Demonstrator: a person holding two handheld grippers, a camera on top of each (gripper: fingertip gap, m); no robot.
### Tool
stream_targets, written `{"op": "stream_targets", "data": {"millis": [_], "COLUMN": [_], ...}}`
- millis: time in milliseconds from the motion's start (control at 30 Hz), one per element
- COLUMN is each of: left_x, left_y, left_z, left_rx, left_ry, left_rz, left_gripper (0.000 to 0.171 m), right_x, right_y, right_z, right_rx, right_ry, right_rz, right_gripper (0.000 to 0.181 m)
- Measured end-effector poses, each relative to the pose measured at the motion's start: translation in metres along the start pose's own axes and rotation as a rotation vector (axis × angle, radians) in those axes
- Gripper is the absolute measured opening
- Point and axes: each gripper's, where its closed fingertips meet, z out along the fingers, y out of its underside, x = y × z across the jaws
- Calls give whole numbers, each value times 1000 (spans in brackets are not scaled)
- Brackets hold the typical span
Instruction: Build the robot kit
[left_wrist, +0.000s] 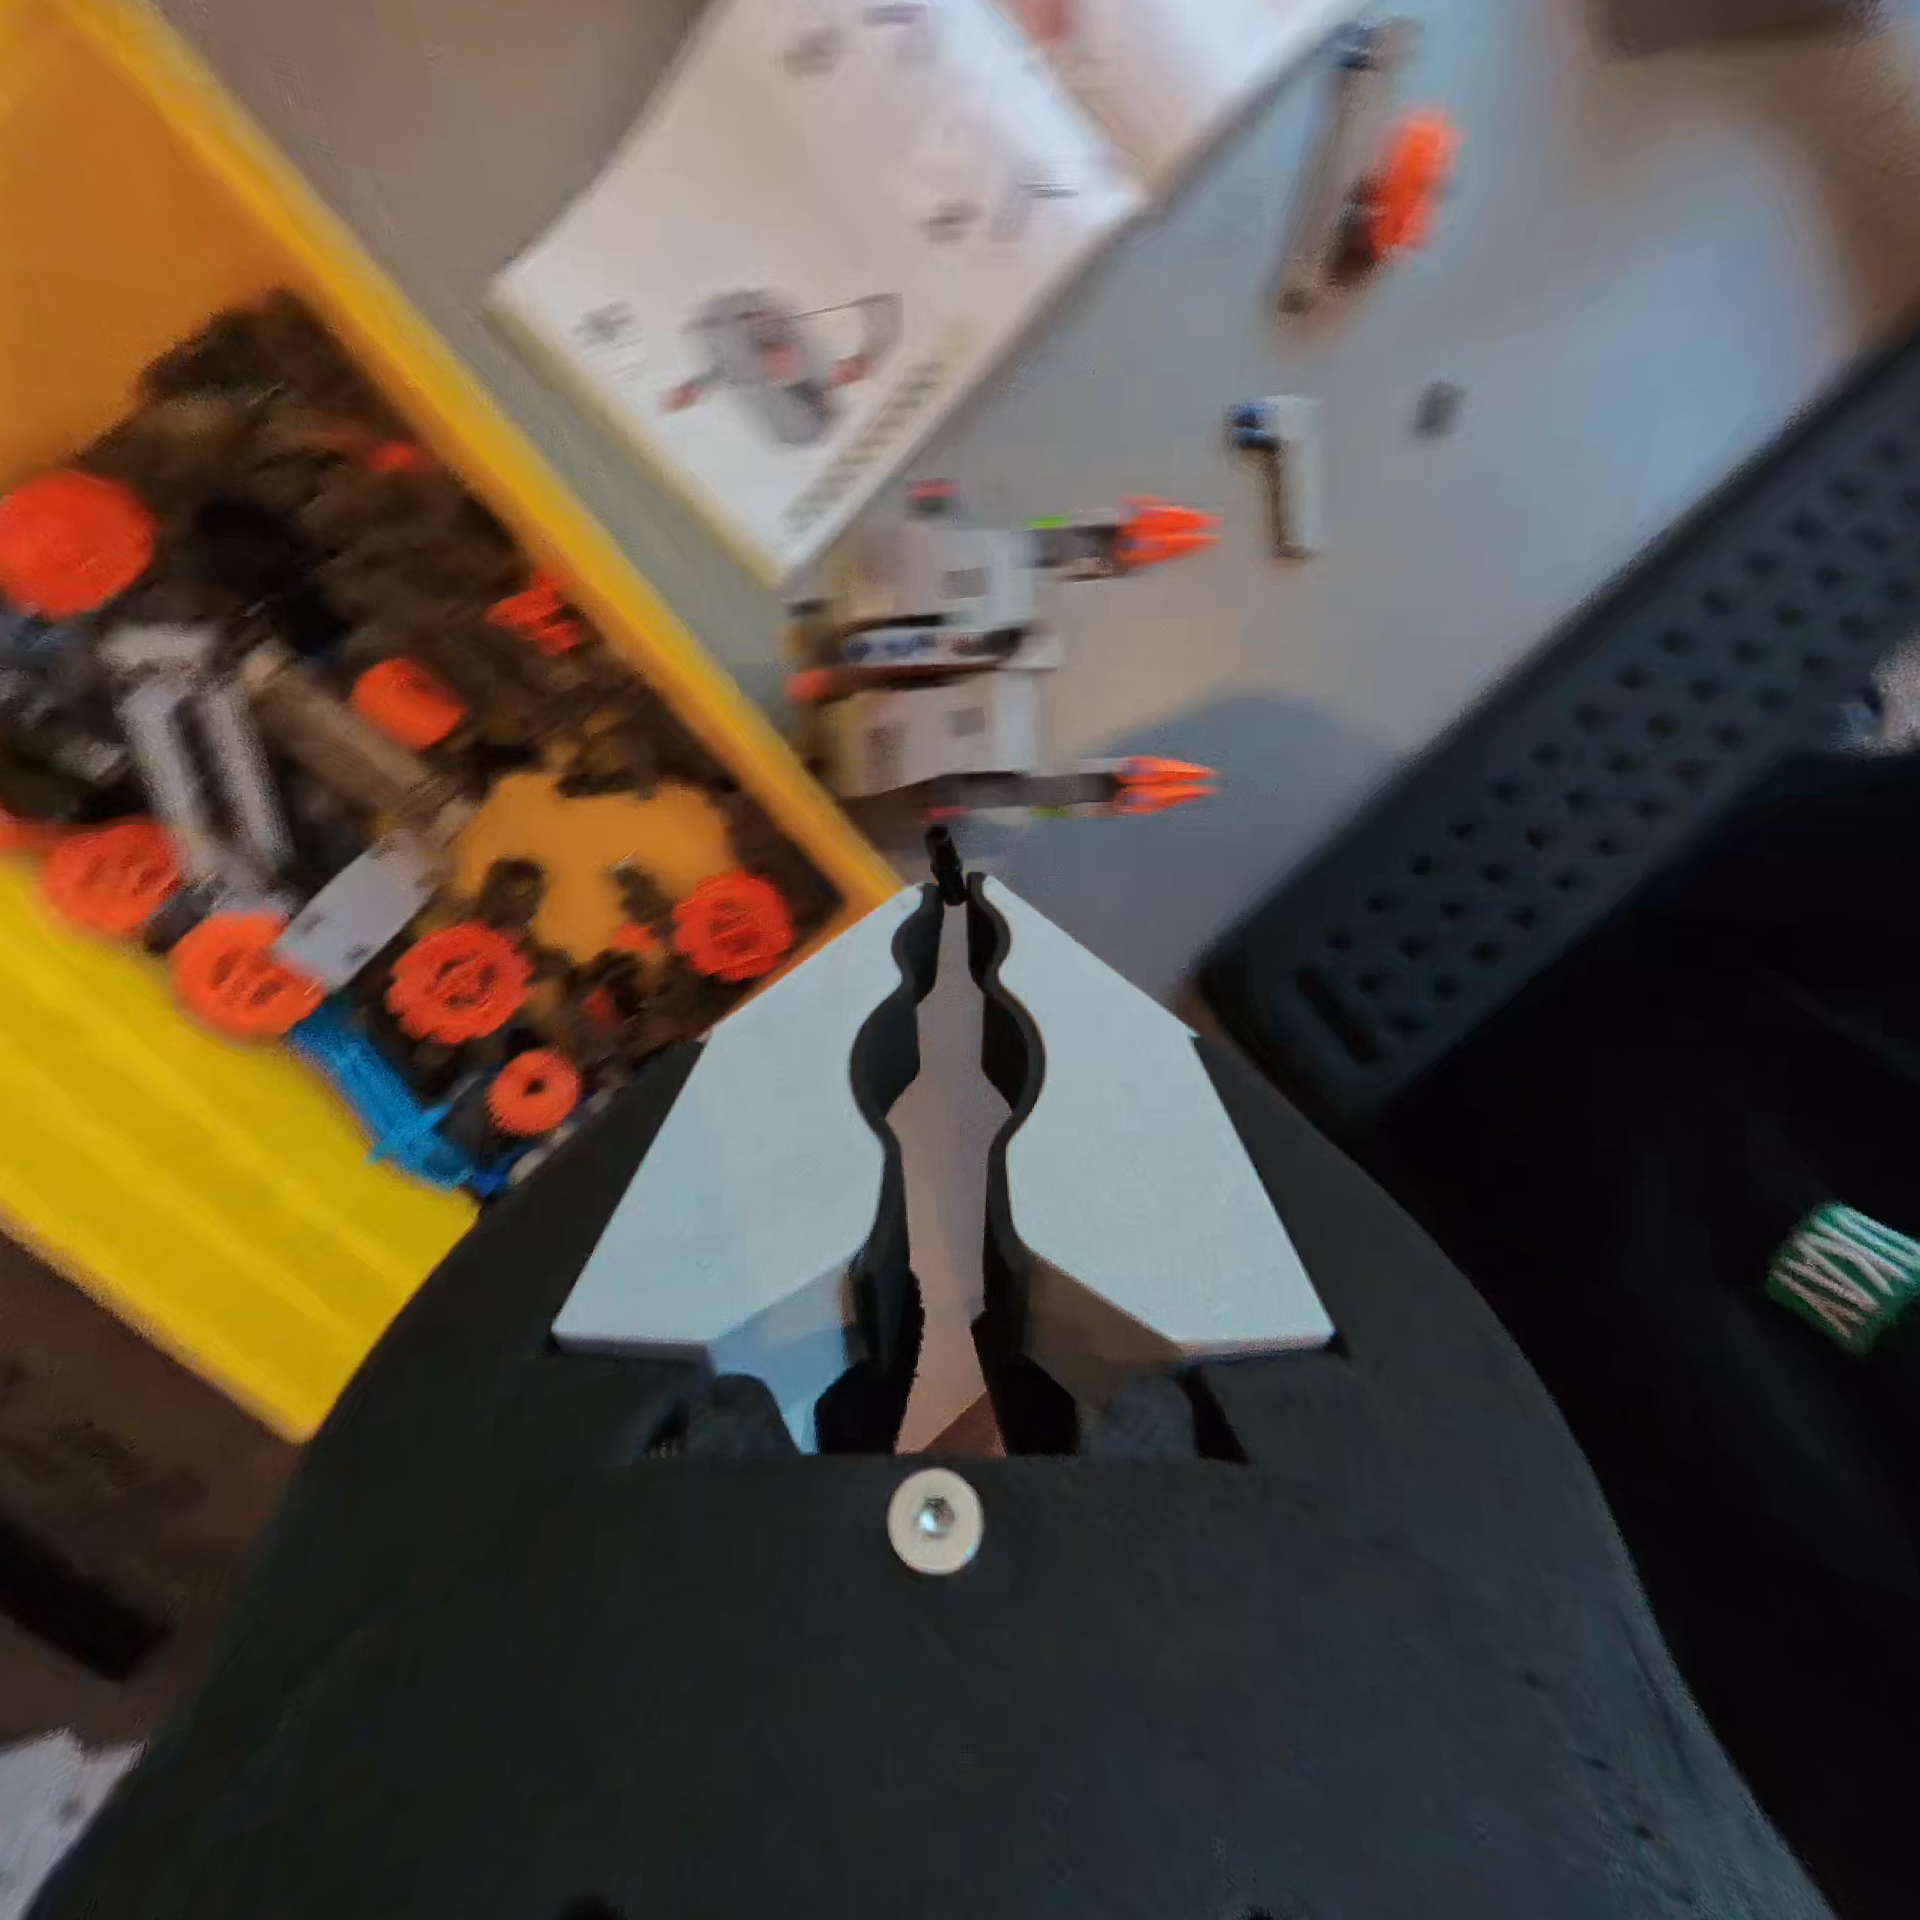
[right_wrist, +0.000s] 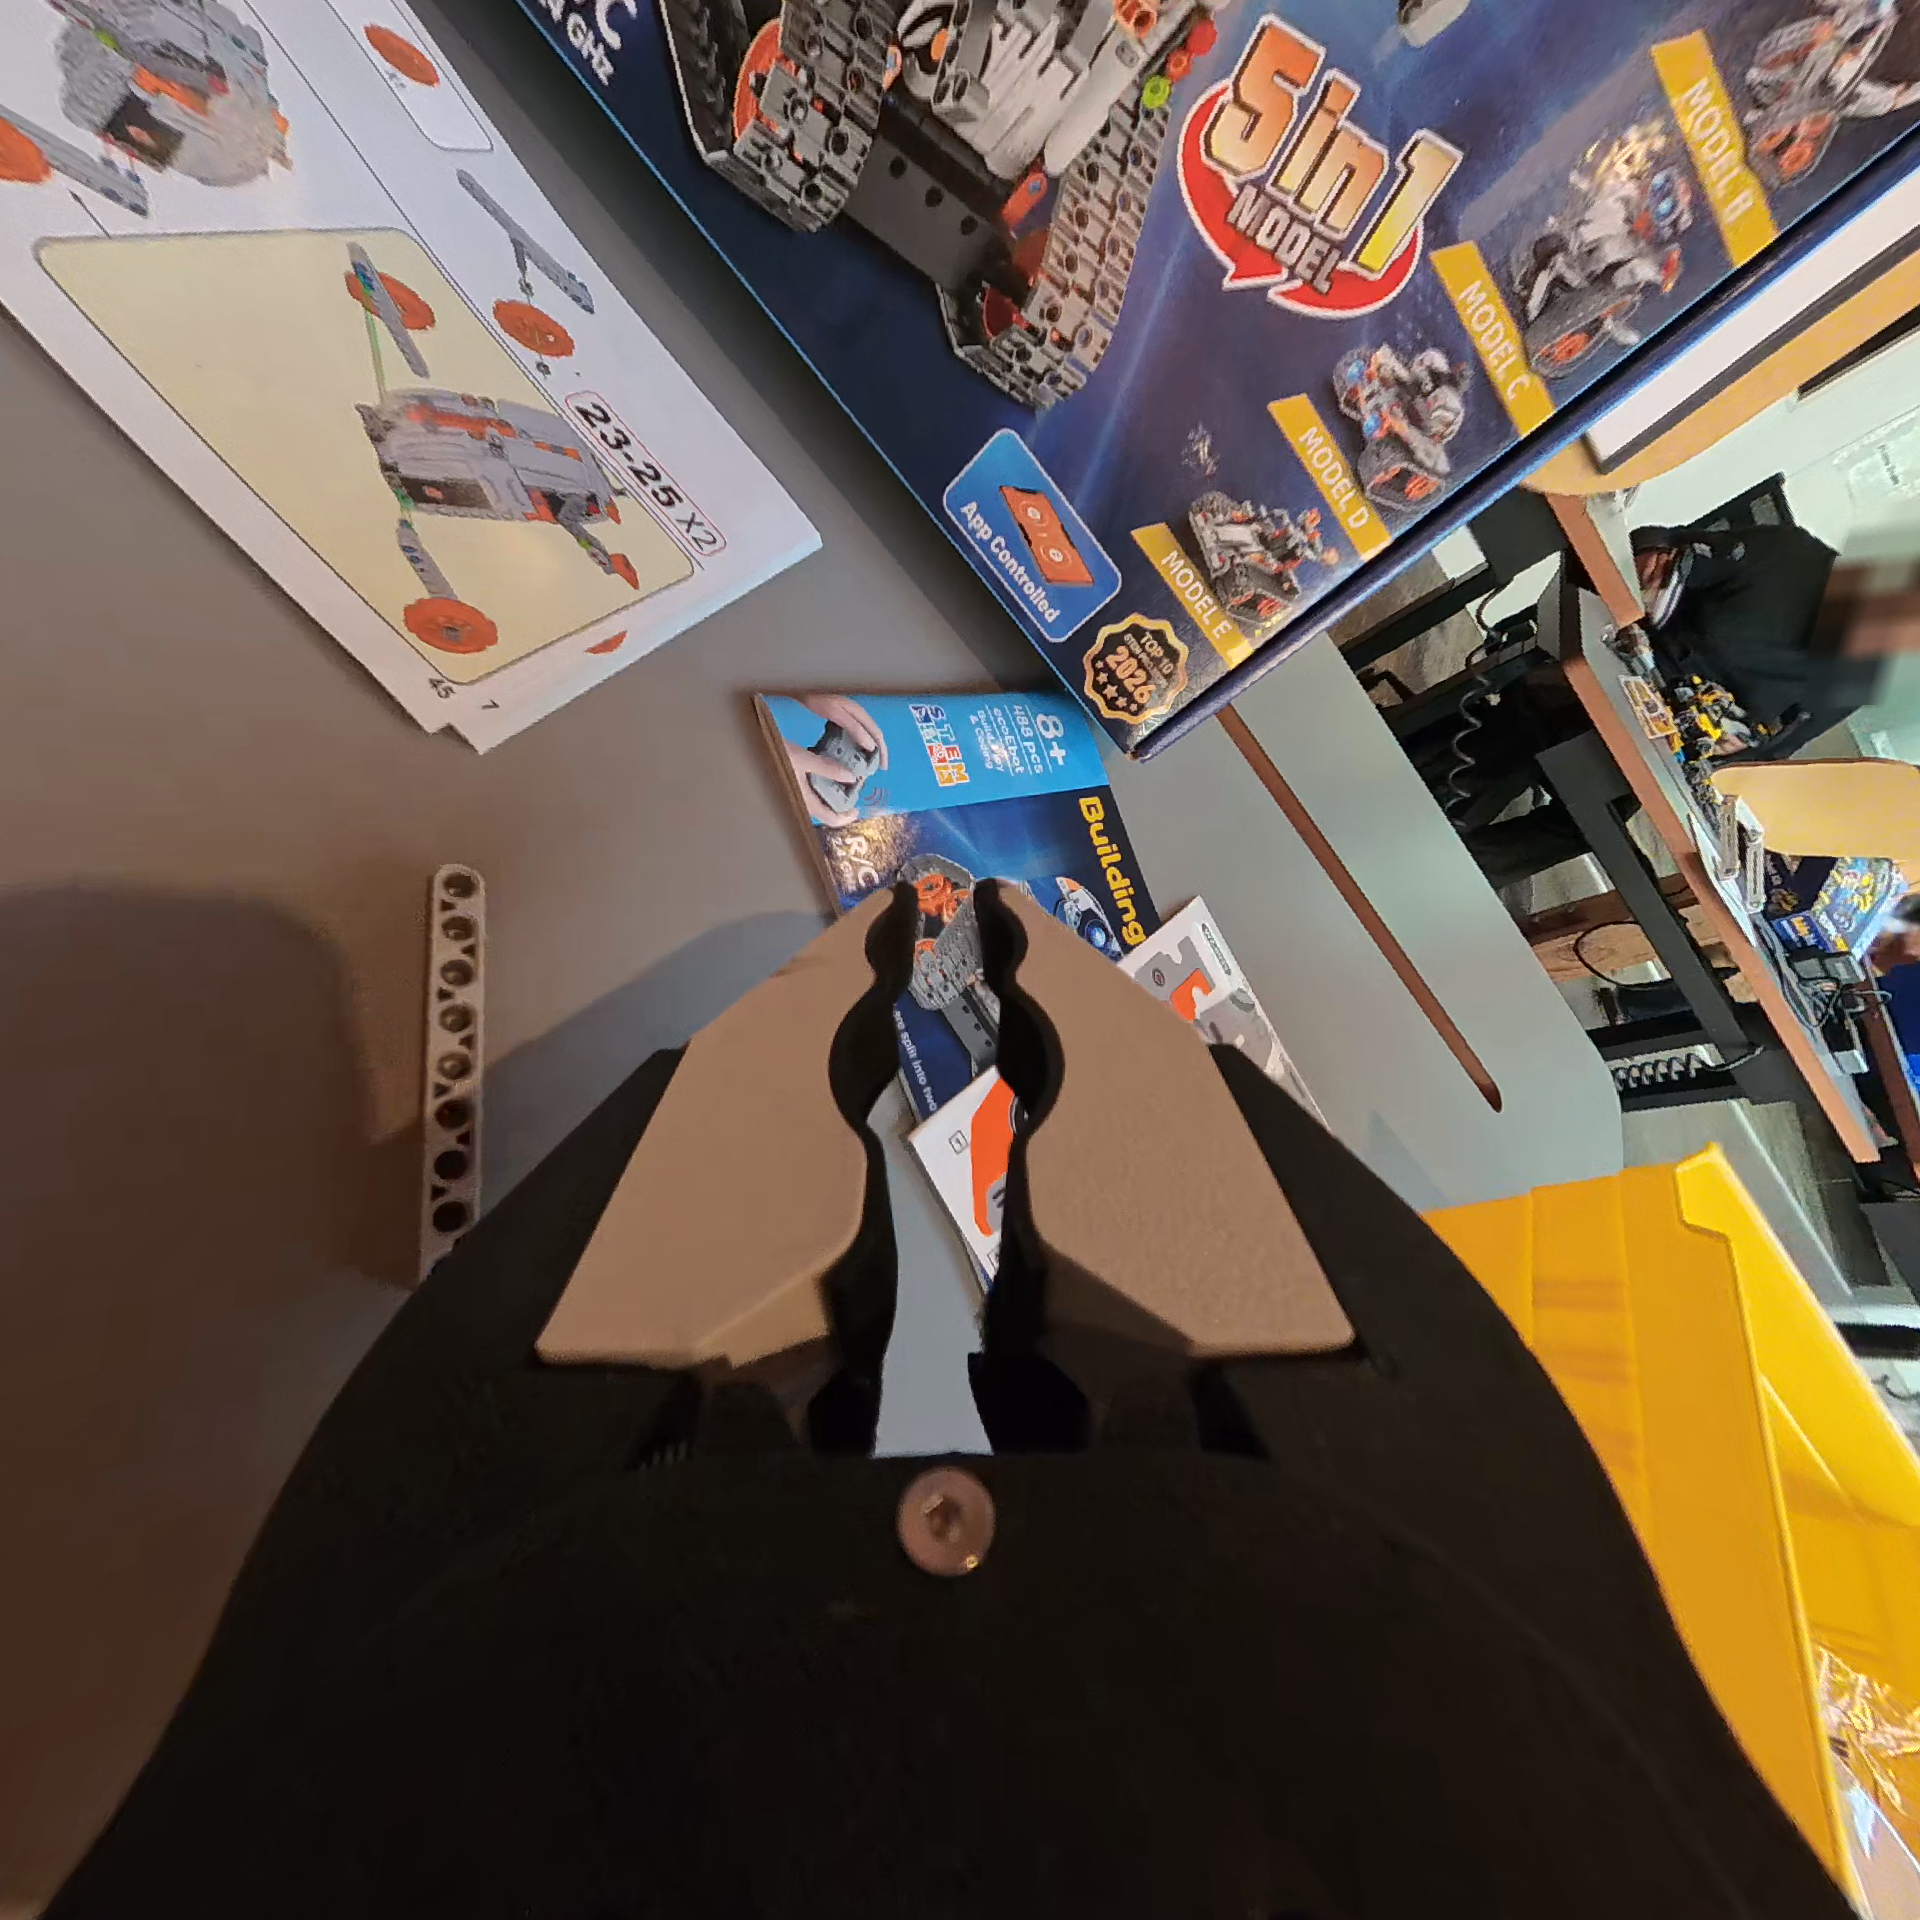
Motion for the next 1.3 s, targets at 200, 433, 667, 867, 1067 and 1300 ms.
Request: {"op": "stream_targets", "data": {"millis": [200,433,667,867,1067,1300], "left_x": [133,177,166,165,153,90], "left_y": [-30,-57,-62,-70,-108,-172], "left_z": [63,179,226,225,161,-35], "left_rx": [-42,-210,-351,-345,-111,648], "left_ry": [151,147,90,92,103,17], "left_rz": [282,285,294,300,275,158], "left_gripper": [3,3,3,14,12,31], "right_x": [-7,-16,-15,-18,-17,-12], "right_y": [-15,-24,-34,-42,-47,-50], "right_z": [-6,-11,-19,-23,-27,-28], "right_rx": [54,80,137,162,185,198], "right_ry": [-24,-51,-77,-93,-86,-55], "right_rz": [-3,-54,-29,-38,-42,-5], "right_gripper": [10,11,11,11,11,14]}}
